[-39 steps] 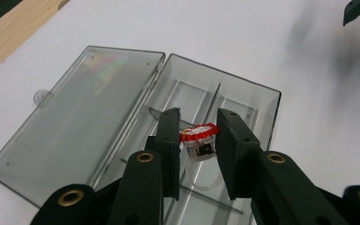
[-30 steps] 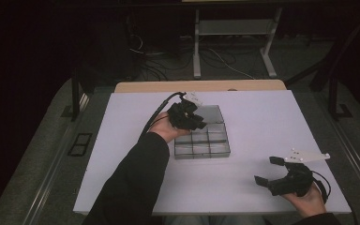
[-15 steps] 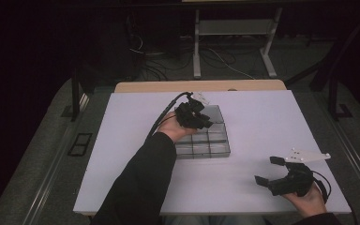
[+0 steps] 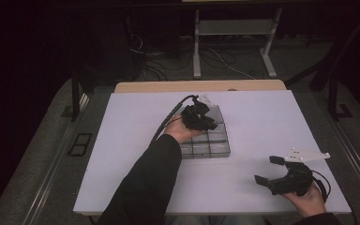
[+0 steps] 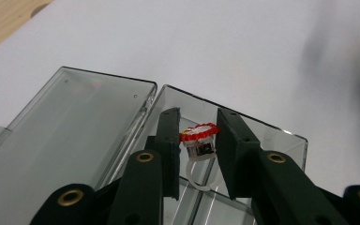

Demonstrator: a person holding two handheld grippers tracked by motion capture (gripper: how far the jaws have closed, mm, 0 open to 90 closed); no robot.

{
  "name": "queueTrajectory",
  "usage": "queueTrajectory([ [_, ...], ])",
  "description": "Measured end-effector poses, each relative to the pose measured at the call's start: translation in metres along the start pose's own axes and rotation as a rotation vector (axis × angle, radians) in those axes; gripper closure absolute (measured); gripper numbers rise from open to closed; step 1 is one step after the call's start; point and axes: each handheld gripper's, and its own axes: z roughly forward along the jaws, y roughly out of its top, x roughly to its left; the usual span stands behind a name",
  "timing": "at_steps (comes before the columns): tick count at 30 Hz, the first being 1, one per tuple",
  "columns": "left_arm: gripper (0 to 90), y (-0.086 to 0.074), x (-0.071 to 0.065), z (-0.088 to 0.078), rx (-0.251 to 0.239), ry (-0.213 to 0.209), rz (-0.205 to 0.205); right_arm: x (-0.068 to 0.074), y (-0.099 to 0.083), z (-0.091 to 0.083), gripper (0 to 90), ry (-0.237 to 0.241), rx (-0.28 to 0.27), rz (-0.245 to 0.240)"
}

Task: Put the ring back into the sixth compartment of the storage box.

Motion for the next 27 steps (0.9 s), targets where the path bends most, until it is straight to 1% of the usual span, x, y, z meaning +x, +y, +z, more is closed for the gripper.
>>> queueTrajectory([
  [2, 70.4, -0.001, 0.000, 0.004, -0.006, -0.003, -0.009, 0.000, 0.000, 0.000, 0.2, 0.000, 0.001, -0.001],
  [3, 70.4, 0.000, 0.001, 0.006, -0.003, -0.003, 0.004, 0.000, 0.000, 0.000, 0.2, 0.000, 0.000, 0.000],
  [5, 70.4, -0.001, 0.001, 0.009, -0.004, -0.006, -0.008, 0.000, 0.000, 0.000, 0.2, 0.001, -0.001, 0.000],
  [6, 70.4, 0.000, 0.002, 0.010, -0.002, -0.008, -0.002, 0.000, 0.000, 0.000, 0.2, 0.001, 0.000, 0.000],
  [7, 70.4, 0.000, 0.002, 0.012, -0.012, -0.005, -0.004, 0.000, 0.000, 0.000, 0.2, 0.001, 0.000, 0.000],
  [8, 70.4, -0.001, 0.002, 0.013, -0.010, -0.007, -0.014, 0.000, 0.000, 0.000, 0.2, 0.001, 0.000, 0.001],
  [9, 70.4, -0.001, 0.003, 0.014, 0.001, -0.009, -0.003, 0.000, 0.000, 0.000, 0.2, 0.001, 0.000, 0.001],
  [10, 70.4, -0.001, 0.003, 0.016, 0.007, -0.009, -0.003, -0.001, 0.000, 0.000, 0.2, 0.000, 0.000, 0.000],
  [12, 70.4, -0.002, 0.002, 0.019, 0.002, -0.011, -0.017, -0.001, 0.000, 0.000, 0.2, 0.001, 0.001, -0.001],
  [13, 70.4, -0.003, 0.003, 0.020, 0.004, -0.012, -0.013, 0.000, 0.000, 0.000, 0.2, 0.001, 0.002, -0.001],
  [16, 70.4, -0.004, 0.003, 0.025, 0.003, -0.011, -0.029, 0.000, 0.000, 0.000, 0.2, 0.001, 0.003, -0.001],
  [17, 70.4, -0.004, 0.004, 0.025, 0.016, -0.013, -0.013, 0.000, 0.000, 0.000, 0.2, 0.002, 0.004, 0.000],
  [18, 70.4, -0.005, 0.004, 0.027, 0.019, -0.012, -0.016, 0.000, 0.000, 0.000, 0.2, 0.001, 0.003, -0.002],
  [19, 70.4, -0.006, 0.004, 0.029, 0.015, -0.014, -0.028, 0.000, 0.000, 0.000, 0.2, 0.001, 0.003, -0.002],
  [20, 70.4, -0.006, 0.005, 0.030, 0.027, -0.015, -0.015, 0.000, 0.000, 0.001, 0.2, 0.001, 0.004, -0.001],
  [22, 70.4, -0.007, 0.004, 0.034, 0.030, -0.014, -0.025, 0.000, 0.000, 0.001, 0.2, 0.003, 0.005, -0.003],
  [23, 70.4, -0.008, 0.005, 0.035, 0.040, -0.016, -0.021, 0.000, 0.000, 0.001, 0.2, 0.003, 0.006, -0.003],
  [25, 70.4, -0.010, 0.005, 0.038, 0.045, -0.015, -0.031, 0.000, 0.000, 0.001, 0.2, 0.003, 0.008, -0.003],
  [27, 70.4, -0.011, 0.005, 0.042, 0.057, -0.019, -0.030, 0.000, 0.000, 0.001, 0.2, 0.004, 0.008, -0.003],
])
